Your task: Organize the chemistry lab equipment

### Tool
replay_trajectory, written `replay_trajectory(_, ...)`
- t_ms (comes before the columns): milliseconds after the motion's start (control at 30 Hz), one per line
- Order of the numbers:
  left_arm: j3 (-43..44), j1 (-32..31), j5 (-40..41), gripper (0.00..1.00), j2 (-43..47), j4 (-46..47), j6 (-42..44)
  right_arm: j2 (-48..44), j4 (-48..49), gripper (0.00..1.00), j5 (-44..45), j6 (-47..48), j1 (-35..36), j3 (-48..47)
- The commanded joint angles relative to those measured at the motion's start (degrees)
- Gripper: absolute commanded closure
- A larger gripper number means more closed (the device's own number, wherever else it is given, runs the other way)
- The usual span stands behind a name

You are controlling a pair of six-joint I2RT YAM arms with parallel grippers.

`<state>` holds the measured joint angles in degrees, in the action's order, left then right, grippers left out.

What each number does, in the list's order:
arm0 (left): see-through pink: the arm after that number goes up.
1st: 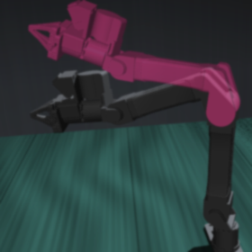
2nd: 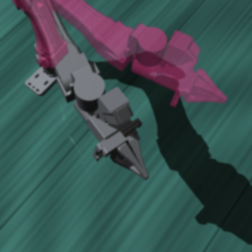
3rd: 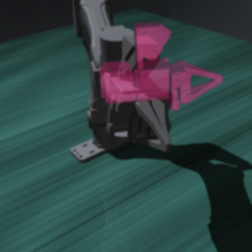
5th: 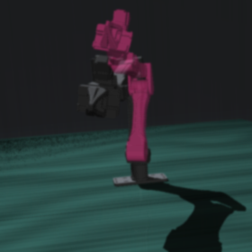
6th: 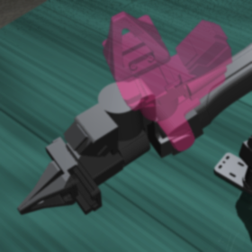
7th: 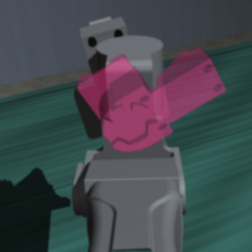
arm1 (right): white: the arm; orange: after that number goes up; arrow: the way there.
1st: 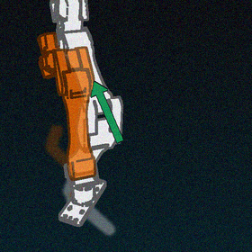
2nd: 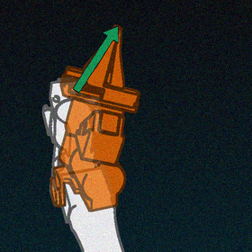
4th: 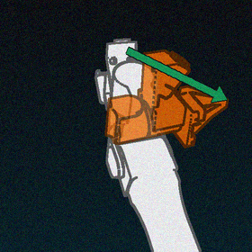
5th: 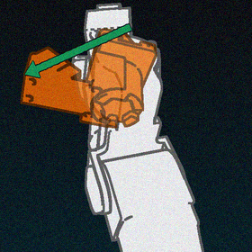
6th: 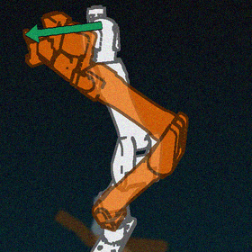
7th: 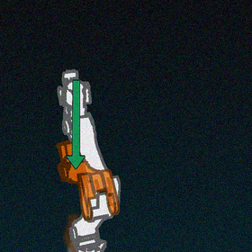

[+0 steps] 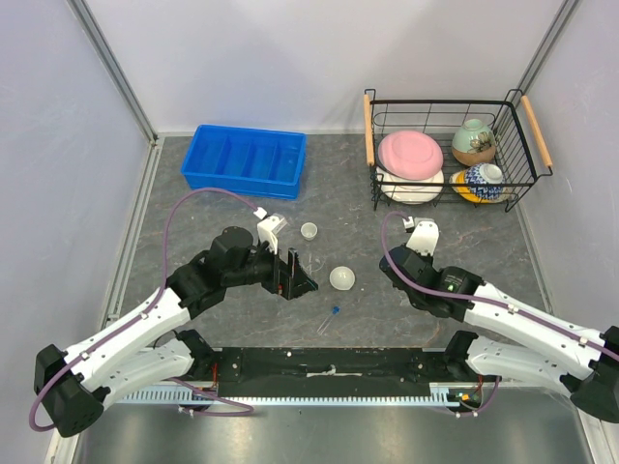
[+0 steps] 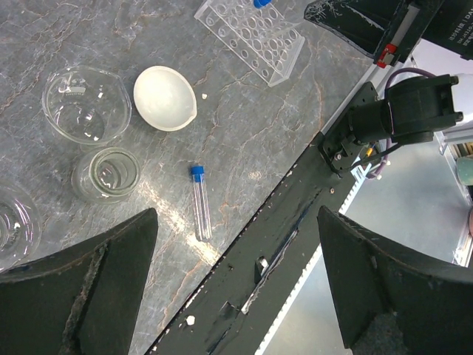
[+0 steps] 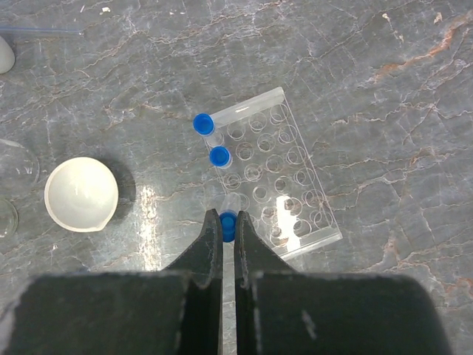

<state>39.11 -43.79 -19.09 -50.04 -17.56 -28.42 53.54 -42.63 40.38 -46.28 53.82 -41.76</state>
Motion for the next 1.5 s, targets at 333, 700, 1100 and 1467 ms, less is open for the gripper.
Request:
replay_trajectory(333, -0.18, -0.07, 0.20, 0.06, 1.09, 1.30, 0.74, -0.98, 7.12, 1.00, -2.93, 1.72, -5.30, 2.82)
replay_trajectory(700, 0.00, -0.15, 0.64, 0.07, 0.91, 1.13, 0.74, -0.45, 9.49, 1.00, -5.05, 3.04, -6.80, 4.23)
replay_trajectory(1100, -0.09, -0.33, 0.81, 0.08, 0.73, 1.13, 0.83, 3.14, 10.73, 1.00, -5.58, 4.27, -7.15, 4.23)
replay_trajectory(1467, -0.18, -0.42, 0.99, 0.08, 0.56, 1.21, 0.92, 5.17, 11.95, 1.00, -6.28, 4.62, -7.50, 4.75)
